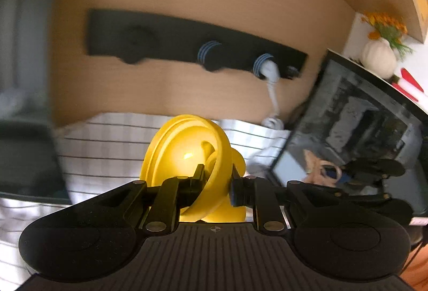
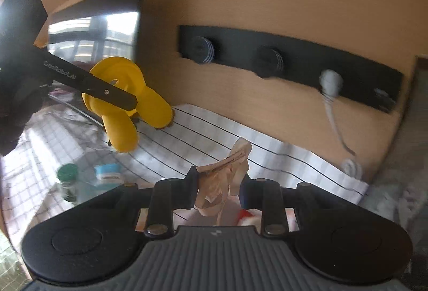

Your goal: Organize soft objects

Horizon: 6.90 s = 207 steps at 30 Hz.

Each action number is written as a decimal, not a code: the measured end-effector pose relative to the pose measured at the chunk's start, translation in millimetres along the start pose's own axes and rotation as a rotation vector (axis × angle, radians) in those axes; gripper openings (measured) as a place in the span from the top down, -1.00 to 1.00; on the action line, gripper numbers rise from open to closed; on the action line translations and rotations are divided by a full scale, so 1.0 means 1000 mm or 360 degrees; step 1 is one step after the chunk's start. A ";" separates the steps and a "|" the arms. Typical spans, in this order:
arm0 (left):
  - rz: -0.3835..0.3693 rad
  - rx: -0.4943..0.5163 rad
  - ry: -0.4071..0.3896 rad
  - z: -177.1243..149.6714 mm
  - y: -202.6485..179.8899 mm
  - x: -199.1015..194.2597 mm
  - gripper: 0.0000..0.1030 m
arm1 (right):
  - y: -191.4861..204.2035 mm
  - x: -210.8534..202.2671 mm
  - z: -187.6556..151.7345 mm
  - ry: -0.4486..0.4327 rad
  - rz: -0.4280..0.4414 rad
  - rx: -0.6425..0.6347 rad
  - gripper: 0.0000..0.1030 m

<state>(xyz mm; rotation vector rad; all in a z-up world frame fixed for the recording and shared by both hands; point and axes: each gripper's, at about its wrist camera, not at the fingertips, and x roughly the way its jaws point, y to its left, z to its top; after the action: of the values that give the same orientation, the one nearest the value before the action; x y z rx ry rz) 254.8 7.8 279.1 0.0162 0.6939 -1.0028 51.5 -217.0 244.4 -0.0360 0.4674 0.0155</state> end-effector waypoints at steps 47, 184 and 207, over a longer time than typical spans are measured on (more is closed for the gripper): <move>0.0957 -0.0827 -0.0051 -0.254 0.055 -0.061 0.41 | 0.108 0.107 -0.019 0.0182 0.0260 0.0208 -0.58; 0.0848 -0.0718 0.0175 -0.275 0.124 0.005 0.79 | 0.215 0.167 -0.133 0.0688 0.0584 -0.0358 0.32; 0.0689 -0.0650 0.0045 -0.217 0.107 -0.020 0.83 | 0.190 0.129 -0.051 0.0506 0.0616 -0.0168 0.61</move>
<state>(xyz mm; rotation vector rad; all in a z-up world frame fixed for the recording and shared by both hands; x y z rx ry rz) 216.9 151.6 87.3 -0.1698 0.8667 -0.4367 139.2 -28.4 135.3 -0.0518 0.7858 0.4194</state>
